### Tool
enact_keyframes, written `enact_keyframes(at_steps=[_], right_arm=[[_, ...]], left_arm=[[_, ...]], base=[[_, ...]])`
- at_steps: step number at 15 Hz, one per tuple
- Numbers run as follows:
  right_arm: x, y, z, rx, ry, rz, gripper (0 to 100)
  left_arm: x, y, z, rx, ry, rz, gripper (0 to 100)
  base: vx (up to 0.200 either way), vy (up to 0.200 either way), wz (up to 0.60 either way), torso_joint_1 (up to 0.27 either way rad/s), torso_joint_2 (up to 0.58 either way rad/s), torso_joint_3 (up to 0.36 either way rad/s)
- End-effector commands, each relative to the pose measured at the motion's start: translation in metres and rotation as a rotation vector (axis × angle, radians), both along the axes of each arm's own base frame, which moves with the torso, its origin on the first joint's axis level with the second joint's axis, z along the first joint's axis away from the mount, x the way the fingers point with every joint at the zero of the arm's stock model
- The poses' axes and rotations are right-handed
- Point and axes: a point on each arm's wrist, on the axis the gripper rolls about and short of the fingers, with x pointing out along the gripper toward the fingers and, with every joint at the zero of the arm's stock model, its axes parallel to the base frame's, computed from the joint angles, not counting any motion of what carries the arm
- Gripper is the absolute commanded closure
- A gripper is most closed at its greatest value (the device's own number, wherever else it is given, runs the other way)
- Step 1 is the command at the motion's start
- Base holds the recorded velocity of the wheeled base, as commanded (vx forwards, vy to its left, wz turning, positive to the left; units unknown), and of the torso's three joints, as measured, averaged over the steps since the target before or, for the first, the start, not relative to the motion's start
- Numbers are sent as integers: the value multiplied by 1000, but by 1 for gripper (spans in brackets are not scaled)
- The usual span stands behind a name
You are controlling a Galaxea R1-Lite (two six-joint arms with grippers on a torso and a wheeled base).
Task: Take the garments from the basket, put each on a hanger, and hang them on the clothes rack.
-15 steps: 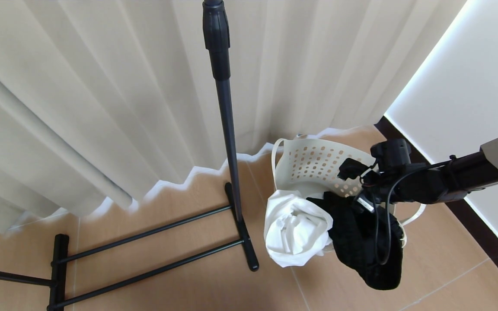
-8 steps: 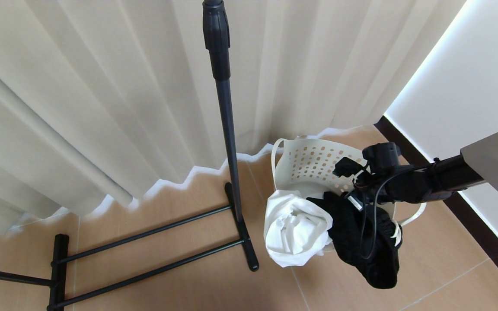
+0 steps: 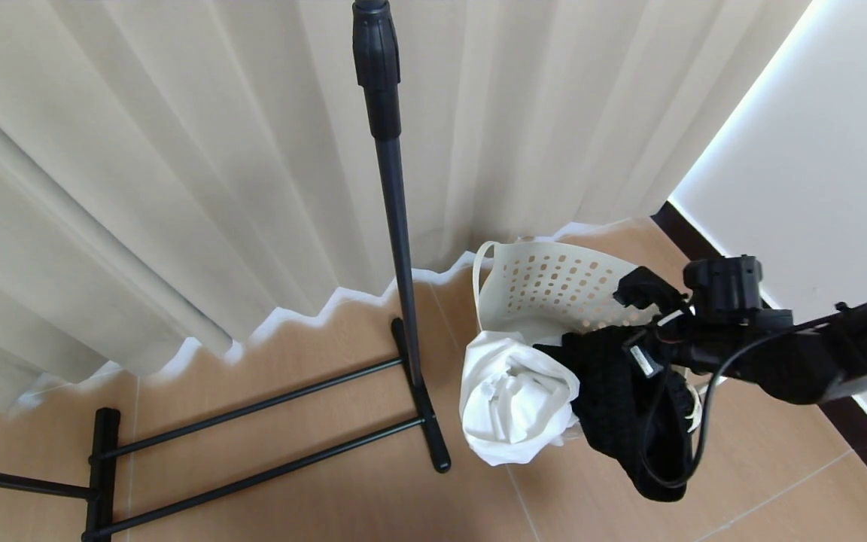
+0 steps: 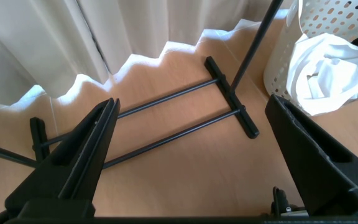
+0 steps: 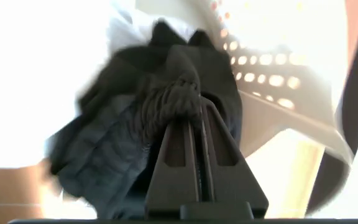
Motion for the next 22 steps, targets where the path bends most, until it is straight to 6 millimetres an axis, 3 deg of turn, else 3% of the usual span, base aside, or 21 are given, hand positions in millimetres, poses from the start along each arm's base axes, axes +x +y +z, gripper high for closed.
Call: enact_keyframes(at_steps=[1,2,3,4,5,6,9,22], right_arm=[[-100,5,54,124,-211,38,100],[-118,3,60,145,-240,40,100],[-160,-7,72,185,-306,39,100],[-173,-10,74,195,-329,39,100],[-206,-19,77,215,-393,44,100],[-215,-21,78,222,-417,53,100],[-214,-21,86,225,-445,46,100],[-208,-19,78,218,-397,55,100]], left_arm=[[0,0,0,1,0,1,0],[0,0,0,1,0,1,0],[0,0,0,2,0,0,0],[0,0,0,4,0,-2,0],[0,0,0,10,-1,-5,0],[0,0,0,8,-2,-5,0],[0,0,0,1,0,-2,0],[0,0,0,1,-1,0,0]], base=[[0,0,0,0,0,0],[0,0,0,0,0,0],[0,0,0,0,0,0],[0,0,0,0,0,0],[0,0,0,0,0,0],[0,0,0,0,0,0],[0,0,0,0,0,0],[0,0,0,1,2,175]])
